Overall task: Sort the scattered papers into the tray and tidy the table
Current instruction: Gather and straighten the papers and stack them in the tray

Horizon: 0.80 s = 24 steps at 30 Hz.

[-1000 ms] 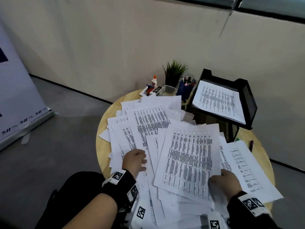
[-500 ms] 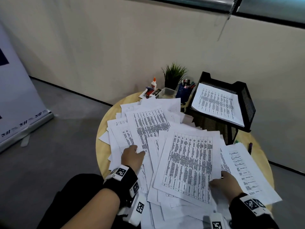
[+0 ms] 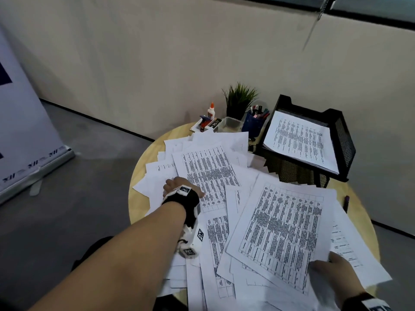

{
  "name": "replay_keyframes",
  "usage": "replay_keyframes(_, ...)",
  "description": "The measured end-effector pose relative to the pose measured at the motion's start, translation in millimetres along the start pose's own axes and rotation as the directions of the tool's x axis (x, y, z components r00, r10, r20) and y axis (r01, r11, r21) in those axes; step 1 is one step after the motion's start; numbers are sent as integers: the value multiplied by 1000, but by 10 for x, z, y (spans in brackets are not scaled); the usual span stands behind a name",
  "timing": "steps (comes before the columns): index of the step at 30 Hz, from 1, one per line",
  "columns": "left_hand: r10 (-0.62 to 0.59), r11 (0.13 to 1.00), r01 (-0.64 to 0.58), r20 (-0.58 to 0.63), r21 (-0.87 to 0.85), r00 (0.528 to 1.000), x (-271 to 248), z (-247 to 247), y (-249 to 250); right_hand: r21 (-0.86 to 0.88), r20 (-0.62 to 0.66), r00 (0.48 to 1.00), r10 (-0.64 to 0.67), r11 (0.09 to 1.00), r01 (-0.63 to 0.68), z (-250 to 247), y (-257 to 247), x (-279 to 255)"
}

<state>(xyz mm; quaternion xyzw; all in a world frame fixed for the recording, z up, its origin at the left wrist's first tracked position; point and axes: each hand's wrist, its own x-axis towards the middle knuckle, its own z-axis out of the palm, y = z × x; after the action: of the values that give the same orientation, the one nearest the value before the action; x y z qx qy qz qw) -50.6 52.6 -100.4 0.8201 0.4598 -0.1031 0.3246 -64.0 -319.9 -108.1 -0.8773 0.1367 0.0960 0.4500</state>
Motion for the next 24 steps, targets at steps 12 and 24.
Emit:
replay_keyframes(12,304,862,-292,-37,-414,952,-172,-45,-204,195,57,997,52,979,-62,-106,267,171)
replay_keyframes(24,271,962,-271,44,10,962,-980,488,-559,147,55,998,43,988,-51,-125,321,20)
